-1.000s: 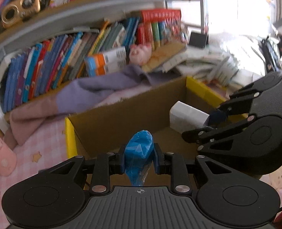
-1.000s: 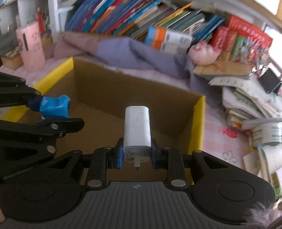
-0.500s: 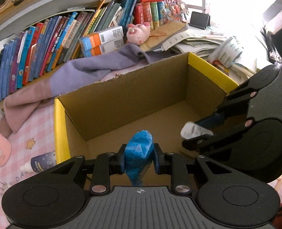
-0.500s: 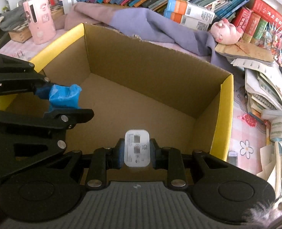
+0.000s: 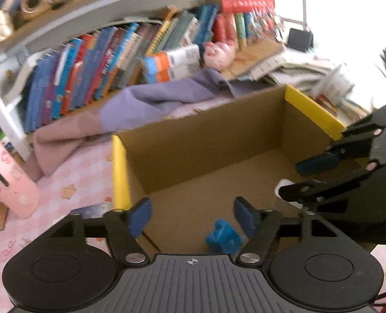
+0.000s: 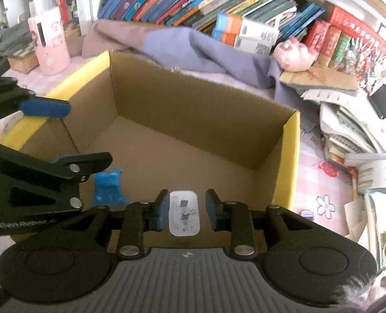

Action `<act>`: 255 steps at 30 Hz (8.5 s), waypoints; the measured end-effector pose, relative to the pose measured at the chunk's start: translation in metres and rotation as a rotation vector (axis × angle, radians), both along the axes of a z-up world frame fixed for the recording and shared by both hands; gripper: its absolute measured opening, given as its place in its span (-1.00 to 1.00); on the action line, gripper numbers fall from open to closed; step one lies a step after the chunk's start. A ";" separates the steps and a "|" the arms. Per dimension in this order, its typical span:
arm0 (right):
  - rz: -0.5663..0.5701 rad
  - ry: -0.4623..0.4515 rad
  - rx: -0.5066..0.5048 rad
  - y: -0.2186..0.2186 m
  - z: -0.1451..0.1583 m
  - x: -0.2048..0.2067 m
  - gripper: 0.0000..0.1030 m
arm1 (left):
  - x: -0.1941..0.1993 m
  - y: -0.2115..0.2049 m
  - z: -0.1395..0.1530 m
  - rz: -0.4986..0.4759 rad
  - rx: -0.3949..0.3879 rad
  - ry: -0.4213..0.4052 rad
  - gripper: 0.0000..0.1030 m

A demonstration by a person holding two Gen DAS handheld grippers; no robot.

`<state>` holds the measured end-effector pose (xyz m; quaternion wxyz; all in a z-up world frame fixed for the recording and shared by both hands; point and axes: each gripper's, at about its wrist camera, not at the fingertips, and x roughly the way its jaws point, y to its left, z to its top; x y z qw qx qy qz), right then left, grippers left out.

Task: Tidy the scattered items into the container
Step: 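Open the left gripper to drop the blue bag while the right gripper drops the charger, then withdraw both tools from the box back toward the remaining items, then grasp the cream soap bar with the left gripper while the right gripper approaches the tape roll, then lift the soap bar with the left gripper while the right gripper grasps and lifts the yellow tape roll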

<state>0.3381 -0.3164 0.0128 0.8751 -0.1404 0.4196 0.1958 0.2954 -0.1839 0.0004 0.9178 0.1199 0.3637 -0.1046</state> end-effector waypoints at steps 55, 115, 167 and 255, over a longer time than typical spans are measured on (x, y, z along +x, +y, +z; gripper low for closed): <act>-0.391 -0.304 0.158 0.045 0.038 -0.254 0.54 | -0.221 0.103 0.032 0.003 -0.180 -0.173 0.85; -0.042 -0.140 0.128 0.205 0.012 -0.279 0.68 | -0.273 0.249 0.008 0.342 -0.143 -0.090 0.85; -0.012 0.005 0.048 0.275 -0.039 -0.048 0.76 | -0.078 0.256 -0.069 0.312 -0.166 0.162 0.11; -0.014 -0.156 0.196 0.201 0.038 -0.276 0.70 | -0.285 0.253 0.043 0.255 -0.238 -0.172 -0.33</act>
